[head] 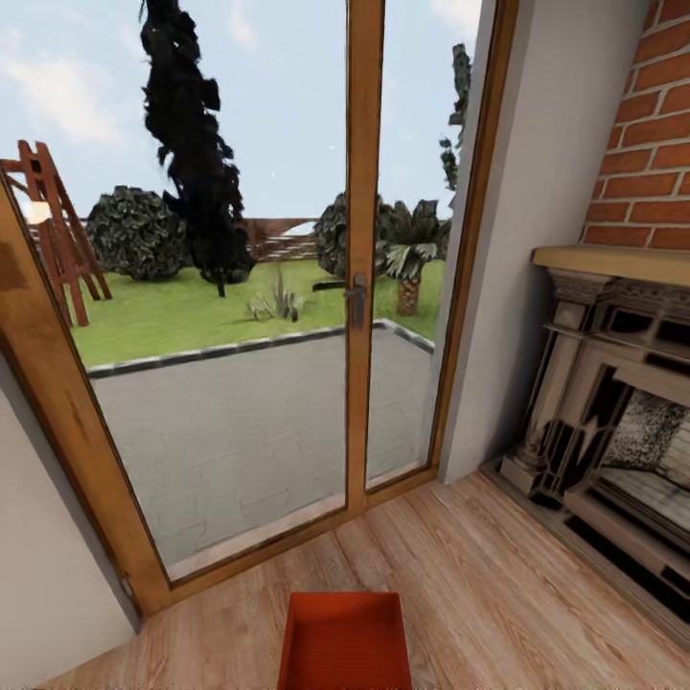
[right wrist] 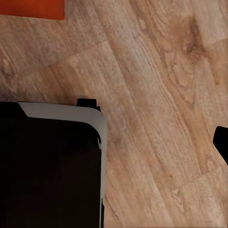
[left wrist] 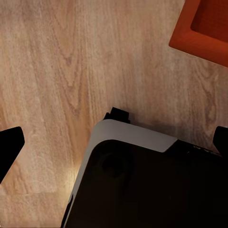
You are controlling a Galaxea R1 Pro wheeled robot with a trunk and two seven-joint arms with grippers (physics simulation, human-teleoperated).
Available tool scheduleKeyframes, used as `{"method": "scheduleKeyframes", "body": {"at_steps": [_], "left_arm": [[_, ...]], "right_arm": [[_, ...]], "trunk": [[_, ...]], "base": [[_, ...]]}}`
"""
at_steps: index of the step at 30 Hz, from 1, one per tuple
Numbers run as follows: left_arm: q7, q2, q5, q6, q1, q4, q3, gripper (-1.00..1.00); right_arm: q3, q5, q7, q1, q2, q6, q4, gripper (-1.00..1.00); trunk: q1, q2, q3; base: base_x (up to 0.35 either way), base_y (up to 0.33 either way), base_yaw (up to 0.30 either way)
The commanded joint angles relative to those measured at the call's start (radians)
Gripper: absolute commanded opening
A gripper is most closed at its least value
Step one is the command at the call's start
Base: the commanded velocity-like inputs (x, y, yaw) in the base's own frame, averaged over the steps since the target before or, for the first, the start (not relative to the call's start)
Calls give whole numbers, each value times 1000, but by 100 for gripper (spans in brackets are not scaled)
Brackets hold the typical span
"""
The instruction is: Move the two storage containers from the living room to the garage. In the garage, place one container on the floor and stack the other container on top of it (either order is fine).
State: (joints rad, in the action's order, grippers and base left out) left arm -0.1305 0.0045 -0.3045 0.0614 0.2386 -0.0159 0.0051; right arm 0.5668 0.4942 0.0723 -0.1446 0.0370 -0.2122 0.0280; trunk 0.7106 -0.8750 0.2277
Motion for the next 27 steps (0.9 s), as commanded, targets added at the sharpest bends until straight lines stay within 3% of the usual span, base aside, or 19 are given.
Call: {"method": "scheduleKeyframes", "body": {"at_steps": [1, 27], "left_arm": [[-1, 0, -4, 3, 1, 1, 0, 100], [-1, 0, -4, 3, 1, 1, -1, 100]], "right_arm": [[8, 7, 0, -1, 0, -5, 3, 100], [4, -16, -3, -1, 0, -7, 3, 100]], "trunk": [[0, -1, 3], [0, -1, 46]], "base": [[0, 0, 0], [0, 0, 0]]}}
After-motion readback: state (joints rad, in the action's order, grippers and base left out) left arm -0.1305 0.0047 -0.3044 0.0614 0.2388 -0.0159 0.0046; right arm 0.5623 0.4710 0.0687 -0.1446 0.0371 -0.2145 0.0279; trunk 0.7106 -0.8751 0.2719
